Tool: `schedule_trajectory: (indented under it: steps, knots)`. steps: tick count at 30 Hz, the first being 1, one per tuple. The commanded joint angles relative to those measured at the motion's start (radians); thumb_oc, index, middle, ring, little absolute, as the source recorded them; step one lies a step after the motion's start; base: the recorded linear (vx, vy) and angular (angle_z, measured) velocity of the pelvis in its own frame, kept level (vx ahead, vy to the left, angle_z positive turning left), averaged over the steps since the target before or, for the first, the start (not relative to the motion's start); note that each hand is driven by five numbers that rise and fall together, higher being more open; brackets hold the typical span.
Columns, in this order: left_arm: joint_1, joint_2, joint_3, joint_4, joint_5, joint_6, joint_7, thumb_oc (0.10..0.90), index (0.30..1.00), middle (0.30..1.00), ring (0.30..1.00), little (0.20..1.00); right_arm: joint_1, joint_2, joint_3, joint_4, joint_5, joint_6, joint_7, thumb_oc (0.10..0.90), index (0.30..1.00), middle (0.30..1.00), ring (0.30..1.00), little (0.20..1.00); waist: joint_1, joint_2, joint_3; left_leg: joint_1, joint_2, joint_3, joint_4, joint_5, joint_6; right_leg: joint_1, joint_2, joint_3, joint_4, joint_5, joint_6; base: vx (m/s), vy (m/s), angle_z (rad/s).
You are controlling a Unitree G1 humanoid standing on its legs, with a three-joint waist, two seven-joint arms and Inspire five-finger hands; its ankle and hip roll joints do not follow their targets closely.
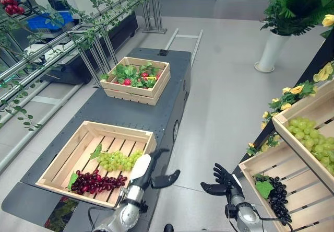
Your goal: Pick up the fruits from the basket on one side to the basket on the other side
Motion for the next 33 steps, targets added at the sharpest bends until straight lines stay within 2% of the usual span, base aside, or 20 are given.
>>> schedule_trajectory:
  steps: [1,5,9,13,17,23,25,27,28,31,33]
  knots:
    - [-0.151,0.097,0.083,-0.059,-0.005,-0.057,0.101,0.800,0.900,0.900,0.900,0.900,-0.036,-0.024,0.000,-0.093,0.005,-0.056,0.013,0.800,0.900,0.900,0.900,0.900,0.008,-0.026,-0.015,0.008,-0.077,-0.034,0.009,-0.116,0.028,-0.010,-0.045,-0.023,0.032,-0.043,0.015,0.02,0.030,0.17]
    - [-0.162,0.152,0.158,-0.066,-0.032,-0.066,0.122,0.800,0.900,0.900,0.900,0.900,-0.022,-0.035,-0.007,-0.069,-0.004,-0.060,0.019,0.800,0.900,0.900,0.900,0.900,0.018,-0.021,-0.023,0.006,-0.080,-0.046,0.009,-0.113,0.023,-0.004,-0.055,-0.042,0.024,-0.042,0.015,0.03,0.025,0.18]
    - [-0.145,0.193,0.242,-0.044,0.026,-0.055,0.153,0.800,0.900,0.900,0.900,0.900,-0.005,-0.037,-0.023,-0.026,-0.008,-0.075,0.020,0.800,0.900,0.900,0.900,0.900,0.029,-0.018,-0.034,0.005,-0.083,-0.059,0.009,-0.110,0.020,0.001,-0.061,-0.054,0.018,-0.044,0.015,0.07,0.019,0.20]
    - [-0.116,0.255,0.302,-0.007,0.095,-0.014,0.175,0.800,0.900,0.900,0.900,0.900,0.014,-0.055,-0.030,-0.019,0.003,-0.071,0.042,0.800,0.900,0.900,0.900,0.900,0.032,-0.008,-0.028,-0.008,-0.082,-0.063,0.009,-0.100,0.016,-0.017,-0.066,-0.057,0.034,-0.050,0.015,0.06,0.051,0.13]
    - [-0.093,0.298,0.338,0.037,0.101,0.024,0.172,0.800,0.900,0.900,0.900,0.900,0.025,-0.075,-0.029,-0.035,0.010,-0.062,0.073,0.800,0.900,0.900,0.900,0.900,0.030,0.003,-0.011,-0.018,-0.084,-0.067,0.009,-0.094,0.017,-0.035,-0.067,-0.057,0.049,-0.054,0.014,0.05,0.075,0.01]
    - [-0.091,0.325,0.361,0.099,0.103,0.082,0.180,0.800,0.900,0.900,0.900,0.900,0.025,-0.098,-0.006,-0.077,0.035,-0.064,0.102,0.800,0.900,0.900,0.900,0.900,0.031,0.006,0.028,-0.047,-0.077,-0.054,0.011,-0.079,0.016,-0.079,-0.072,-0.068,0.083,-0.061,0.014,0.02,0.069,-0.01]
    - [-0.137,0.352,0.339,0.161,0.100,0.109,0.185,0.800,0.900,0.900,0.900,0.900,-0.019,-0.119,0.012,-0.087,0.081,-0.071,0.138,0.800,0.900,0.900,0.900,0.900,0.036,0.003,0.076,-0.090,-0.075,-0.055,0.034,-0.072,0.016,-0.132,-0.073,-0.072,0.126,-0.067,0.008,-0.11,0.066,0.02]
    - [-0.162,0.356,0.330,0.188,0.094,0.119,0.185,0.800,0.900,0.900,0.900,0.900,-0.043,-0.126,0.024,-0.085,0.082,-0.078,0.134,0.800,0.900,0.900,0.900,0.900,0.039,0.001,0.097,-0.107,-0.076,-0.057,0.043,-0.070,0.017,-0.152,-0.073,-0.073,0.142,-0.069,0.006,-0.10,0.039,0.02]
    - [-0.206,0.373,0.311,0.234,0.079,0.119,0.193,0.800,0.900,0.900,0.900,0.900,-0.077,-0.137,0.046,-0.091,0.106,-0.078,0.143,0.800,0.900,0.900,0.900,0.900,0.042,-0.004,0.129,-0.135,-0.074,-0.059,0.064,-0.069,0.018,-0.184,-0.073,-0.077,0.173,-0.076,0.002,-0.13,0.039,0.05]
    - [-0.275,0.397,0.265,0.291,0.092,0.125,0.201,0.800,0.900,0.900,0.900,0.900,-0.118,-0.149,0.063,-0.094,0.119,-0.099,0.120,0.800,0.900,0.900,0.900,0.900,0.043,-0.011,0.177,-0.180,-0.075,-0.058,0.113,-0.073,0.019,-0.237,-0.070,-0.080,0.242,-0.097,-0.006,-0.13,0.039,0.07]
    - [-0.328,0.419,0.221,0.308,0.099,0.142,0.204,0.800,0.900,0.900,0.900,0.900,-0.151,-0.163,0.060,-0.100,0.153,-0.107,0.109,0.800,0.900,0.900,0.900,0.900,0.045,-0.019,0.224,-0.245,-0.082,-0.053,0.197,-0.088,0.020,-0.307,-0.074,-0.080,0.344,-0.126,-0.013,-0.17,0.056,0.12]
